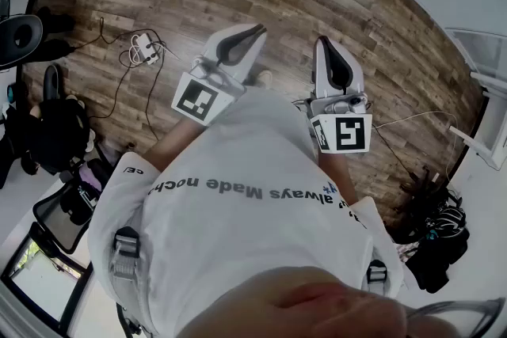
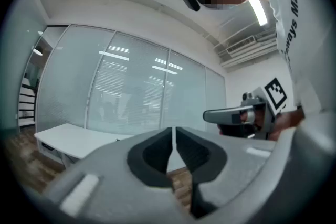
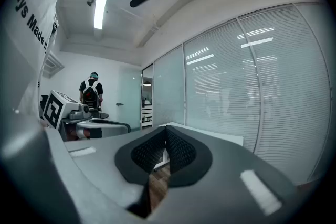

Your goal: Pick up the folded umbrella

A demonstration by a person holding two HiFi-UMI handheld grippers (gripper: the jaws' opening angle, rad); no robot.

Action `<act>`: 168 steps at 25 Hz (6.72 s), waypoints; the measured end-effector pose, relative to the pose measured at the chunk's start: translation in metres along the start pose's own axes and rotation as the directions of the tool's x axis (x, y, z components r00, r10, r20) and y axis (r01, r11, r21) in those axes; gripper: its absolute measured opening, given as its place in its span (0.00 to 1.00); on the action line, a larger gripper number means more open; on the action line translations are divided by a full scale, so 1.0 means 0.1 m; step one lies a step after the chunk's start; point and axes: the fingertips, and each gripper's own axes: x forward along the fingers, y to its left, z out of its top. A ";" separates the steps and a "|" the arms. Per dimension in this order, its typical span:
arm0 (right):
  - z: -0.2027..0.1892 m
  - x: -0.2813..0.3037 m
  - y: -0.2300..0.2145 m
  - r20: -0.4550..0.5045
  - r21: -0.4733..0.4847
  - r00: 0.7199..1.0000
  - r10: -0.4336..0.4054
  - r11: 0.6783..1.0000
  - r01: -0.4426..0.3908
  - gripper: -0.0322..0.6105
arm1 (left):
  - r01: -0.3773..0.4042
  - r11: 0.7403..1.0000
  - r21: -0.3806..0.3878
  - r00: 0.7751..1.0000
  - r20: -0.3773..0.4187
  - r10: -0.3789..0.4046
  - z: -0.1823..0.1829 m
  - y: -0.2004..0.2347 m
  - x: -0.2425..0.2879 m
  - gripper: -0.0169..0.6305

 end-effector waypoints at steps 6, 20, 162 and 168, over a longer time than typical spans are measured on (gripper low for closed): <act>0.07 0.35 0.17 0.002 0.004 1.000 -0.005 1.000 0.005 0.05 | -0.012 1.000 -0.020 1.000 0.003 0.012 0.06 0.39 -0.13 0.06; 0.20 1.19 0.20 -0.004 -0.027 1.000 -0.020 0.999 0.020 0.05 | 0.007 1.000 -0.007 0.999 0.039 -0.007 0.24 1.27 0.06 0.06; 0.23 6.00 -5.33 -0.087 0.047 0.986 -0.144 0.988 0.148 0.05 | -0.174 0.984 -0.042 0.530 -0.846 0.058 -3.60 6.18 5.93 0.39; 0.26 6.01 -5.33 -0.075 0.049 0.987 -0.143 0.988 0.147 0.05 | -0.173 0.983 -0.068 0.652 -0.755 0.062 -2.97 6.18 6.11 0.39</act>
